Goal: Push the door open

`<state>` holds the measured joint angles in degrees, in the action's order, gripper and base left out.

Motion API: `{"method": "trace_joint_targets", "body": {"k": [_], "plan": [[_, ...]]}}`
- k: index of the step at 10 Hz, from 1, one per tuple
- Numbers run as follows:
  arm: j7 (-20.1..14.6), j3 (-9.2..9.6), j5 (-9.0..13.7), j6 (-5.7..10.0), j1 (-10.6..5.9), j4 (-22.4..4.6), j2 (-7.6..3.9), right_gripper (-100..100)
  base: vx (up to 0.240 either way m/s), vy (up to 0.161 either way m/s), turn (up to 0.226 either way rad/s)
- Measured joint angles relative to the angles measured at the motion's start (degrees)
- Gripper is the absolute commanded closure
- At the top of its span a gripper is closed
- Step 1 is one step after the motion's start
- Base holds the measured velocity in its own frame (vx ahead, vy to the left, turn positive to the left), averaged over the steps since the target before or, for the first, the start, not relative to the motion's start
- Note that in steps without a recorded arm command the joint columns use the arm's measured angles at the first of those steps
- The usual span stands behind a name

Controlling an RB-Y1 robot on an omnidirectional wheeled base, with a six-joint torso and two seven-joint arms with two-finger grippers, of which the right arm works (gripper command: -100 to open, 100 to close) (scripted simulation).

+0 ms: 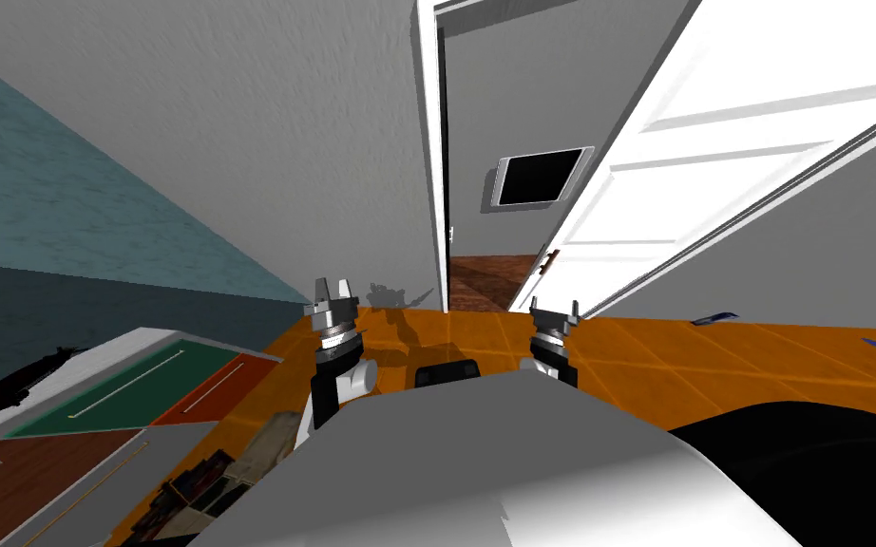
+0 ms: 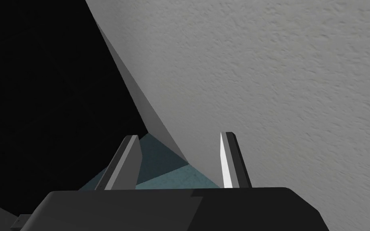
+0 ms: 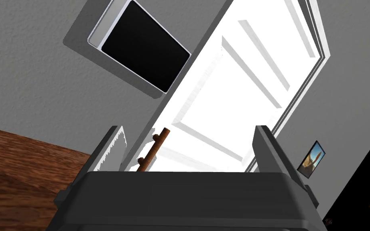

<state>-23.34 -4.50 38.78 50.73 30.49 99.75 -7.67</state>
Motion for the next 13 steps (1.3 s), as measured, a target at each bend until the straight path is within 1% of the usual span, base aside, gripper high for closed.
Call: {"method": "trace_joint_targets", "body": {"k": [2, 4, 6, 7, 8, 10, 13], "plan": [[-1.55, -0.04, 1.66, 0.82, -0.09, -1.6, 0.03, -100, 0.017, -0.169, 0.222], [-2.8, 0.02, 3.05, 1.43, 0.13, -2.61, 0.21, -100, -0.024, -0.172, 0.347], [-4.61, -0.11, 4.86, 2.4, -0.2, -4.73, 0.12, -100, -0.024, -0.187, 0.251], [-5.45, -0.14, 5.62, 2.81, -0.13, -5.44, 0.09, -100, -0.031, -0.179, 0.259], [-6.32, -0.16, 6.45, 3.19, 0.29, -5.85, 0.06, -100, -0.057, -0.187, 0.191], [-7.5, -0.15, 7.89, 3.87, -0.11, -7.45, 0.33, -100, -0.025, -0.178, 0.267], [-9.95, -0.36, 10.33, 5.02, -0.25, -9.94, 0.23, -100, -0.064, -0.198, 0.298]]}}
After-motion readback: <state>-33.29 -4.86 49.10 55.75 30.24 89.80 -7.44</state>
